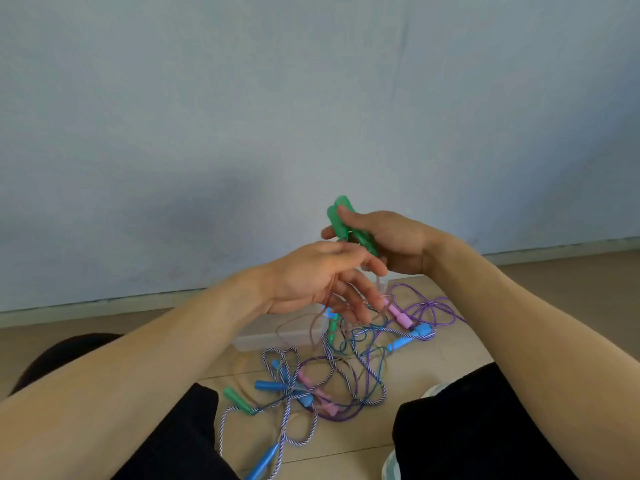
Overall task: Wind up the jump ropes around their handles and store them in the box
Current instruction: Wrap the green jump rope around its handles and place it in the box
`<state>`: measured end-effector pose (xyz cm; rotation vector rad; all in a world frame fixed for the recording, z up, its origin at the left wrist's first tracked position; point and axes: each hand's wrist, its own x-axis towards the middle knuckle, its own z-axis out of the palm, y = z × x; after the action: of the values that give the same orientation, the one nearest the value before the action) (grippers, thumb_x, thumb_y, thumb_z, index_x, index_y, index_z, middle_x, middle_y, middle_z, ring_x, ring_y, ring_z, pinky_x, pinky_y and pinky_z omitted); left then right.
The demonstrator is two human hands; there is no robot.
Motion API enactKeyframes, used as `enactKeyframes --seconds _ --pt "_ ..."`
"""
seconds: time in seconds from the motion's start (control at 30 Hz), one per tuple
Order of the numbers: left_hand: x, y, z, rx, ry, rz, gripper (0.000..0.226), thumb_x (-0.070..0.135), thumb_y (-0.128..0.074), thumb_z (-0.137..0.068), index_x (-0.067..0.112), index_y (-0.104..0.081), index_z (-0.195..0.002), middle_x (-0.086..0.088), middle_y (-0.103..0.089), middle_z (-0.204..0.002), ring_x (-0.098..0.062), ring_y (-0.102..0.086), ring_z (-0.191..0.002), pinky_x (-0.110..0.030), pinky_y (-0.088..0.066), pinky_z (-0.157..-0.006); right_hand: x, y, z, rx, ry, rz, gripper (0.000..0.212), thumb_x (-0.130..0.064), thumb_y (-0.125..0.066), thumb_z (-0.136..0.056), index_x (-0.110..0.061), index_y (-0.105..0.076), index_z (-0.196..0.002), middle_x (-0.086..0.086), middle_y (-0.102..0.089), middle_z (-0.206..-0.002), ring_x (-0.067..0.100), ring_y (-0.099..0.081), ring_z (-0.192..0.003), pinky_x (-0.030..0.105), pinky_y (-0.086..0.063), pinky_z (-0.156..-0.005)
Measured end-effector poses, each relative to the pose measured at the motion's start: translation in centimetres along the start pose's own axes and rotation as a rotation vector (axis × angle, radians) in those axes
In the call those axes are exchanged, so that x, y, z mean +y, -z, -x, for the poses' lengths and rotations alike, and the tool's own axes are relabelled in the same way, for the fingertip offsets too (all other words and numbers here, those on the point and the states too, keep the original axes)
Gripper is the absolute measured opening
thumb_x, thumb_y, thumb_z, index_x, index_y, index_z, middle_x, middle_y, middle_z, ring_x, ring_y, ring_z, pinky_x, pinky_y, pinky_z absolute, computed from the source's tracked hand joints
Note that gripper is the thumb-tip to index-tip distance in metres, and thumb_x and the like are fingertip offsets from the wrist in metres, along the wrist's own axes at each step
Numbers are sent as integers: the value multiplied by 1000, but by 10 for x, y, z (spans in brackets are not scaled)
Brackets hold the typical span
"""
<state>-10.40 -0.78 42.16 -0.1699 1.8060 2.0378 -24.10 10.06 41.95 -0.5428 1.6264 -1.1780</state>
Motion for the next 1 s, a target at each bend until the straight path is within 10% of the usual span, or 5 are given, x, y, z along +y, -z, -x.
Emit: enactKeyframes --seconds 0.23,0.43,0.53,0.7,1.0 --pt "-75 -5 -5 26 307 254 32 27 -40 -106 1 -58 -109 -19 -72 -86 -30 -72 -69 -35 -59 -64 -6 16 0 95 157 -349 26 -32 -47 -102 -9 -55 -93 3 -48 -72 5 -23 -38 17 -18 -38" --pt "-149 -13 -14 -28 660 -284 14 30 -61 -95 18 -62 -88 -8 -65 -89 -16 -57 -69 -27 -44 -60 1 39 0 299 166 -408 27 -36 -52 -100 -13 -55 -85 1 -48 -72 7 -26 -40 19 -25 -37" --pt "-138 -14 -13 -83 725 -461 33 40 -66 -90 18 -65 -114 0 -57 -100 -21 -50 -95 -33 -48 -66 1 44 2 311 148 -408 28 -35 -53 -99 -14 -53 -81 1 -49 -70 7 -25 -38 19 -22 -35" --pt "-120 1 -22 131 375 -401 108 64 -82 -59 23 -36 -148 -2 -44 -147 -17 -47 -130 -39 -43 -108 9 34 -3 265 2 -135 25 -34 -52 -99 -13 -57 -87 4 -61 -72 8 -34 -41 19 -28 -36" --pt "-53 32 -28 227 12 -8 30 21 -60 -96 0 -55 -116 -18 -71 -106 -34 -68 -98 -45 -50 -97 20 -7 -23 -22 -32 81 25 -25 -54 -99 -2 -61 -95 13 -64 -85 24 -61 -75 33 -53 -69"
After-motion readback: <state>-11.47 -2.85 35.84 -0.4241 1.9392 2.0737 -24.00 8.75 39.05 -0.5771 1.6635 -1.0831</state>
